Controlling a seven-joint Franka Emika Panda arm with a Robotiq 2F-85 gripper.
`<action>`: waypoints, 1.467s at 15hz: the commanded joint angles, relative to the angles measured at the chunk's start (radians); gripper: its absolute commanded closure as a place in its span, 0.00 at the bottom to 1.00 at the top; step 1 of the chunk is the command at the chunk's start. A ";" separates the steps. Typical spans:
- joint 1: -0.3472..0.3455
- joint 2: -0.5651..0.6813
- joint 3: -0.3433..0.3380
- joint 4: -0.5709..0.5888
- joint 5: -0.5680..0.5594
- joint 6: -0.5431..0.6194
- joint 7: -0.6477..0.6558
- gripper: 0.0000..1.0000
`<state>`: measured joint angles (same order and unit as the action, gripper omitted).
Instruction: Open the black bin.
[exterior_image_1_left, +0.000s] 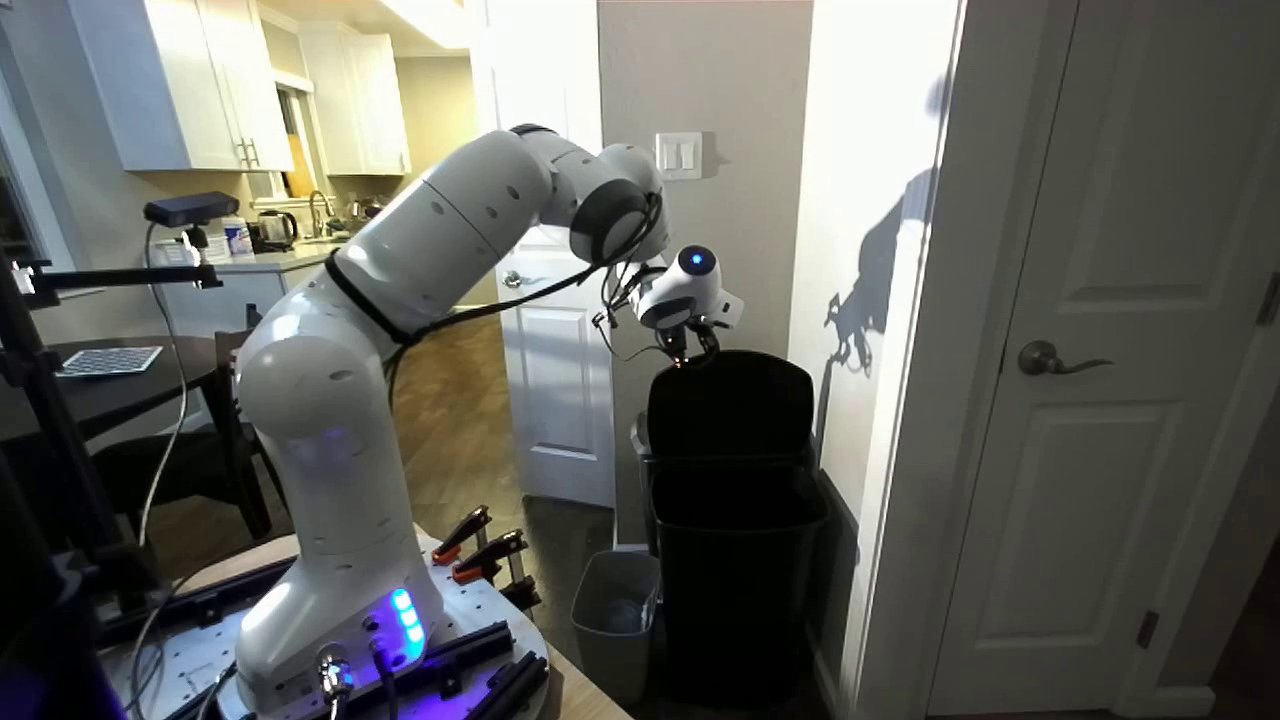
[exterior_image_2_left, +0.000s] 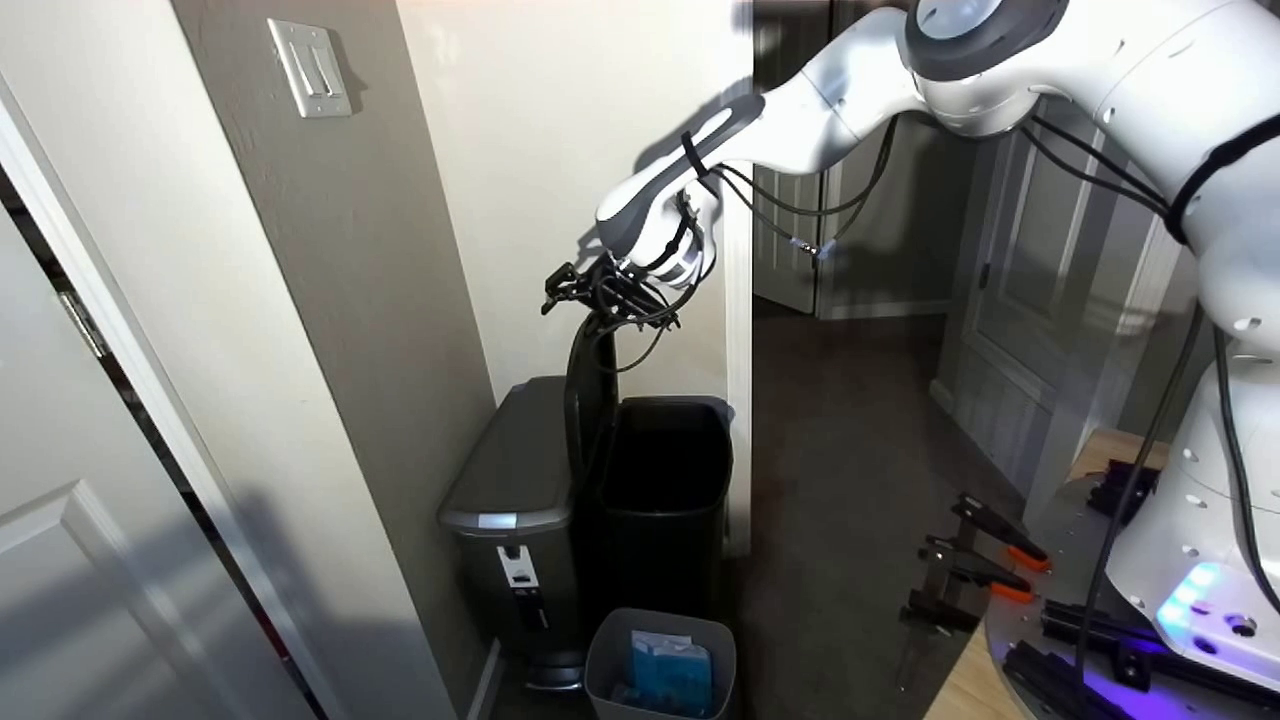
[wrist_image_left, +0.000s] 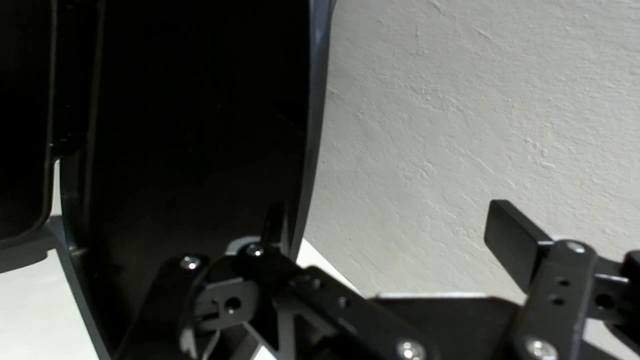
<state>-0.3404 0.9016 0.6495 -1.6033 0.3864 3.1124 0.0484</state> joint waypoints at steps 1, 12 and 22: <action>-0.067 0.018 0.084 -0.021 -0.004 -0.021 -0.041 0.00; -0.068 0.044 0.090 -0.008 0.014 -0.094 -0.027 0.00; -0.077 0.044 0.081 -0.002 0.031 -0.132 -0.033 0.00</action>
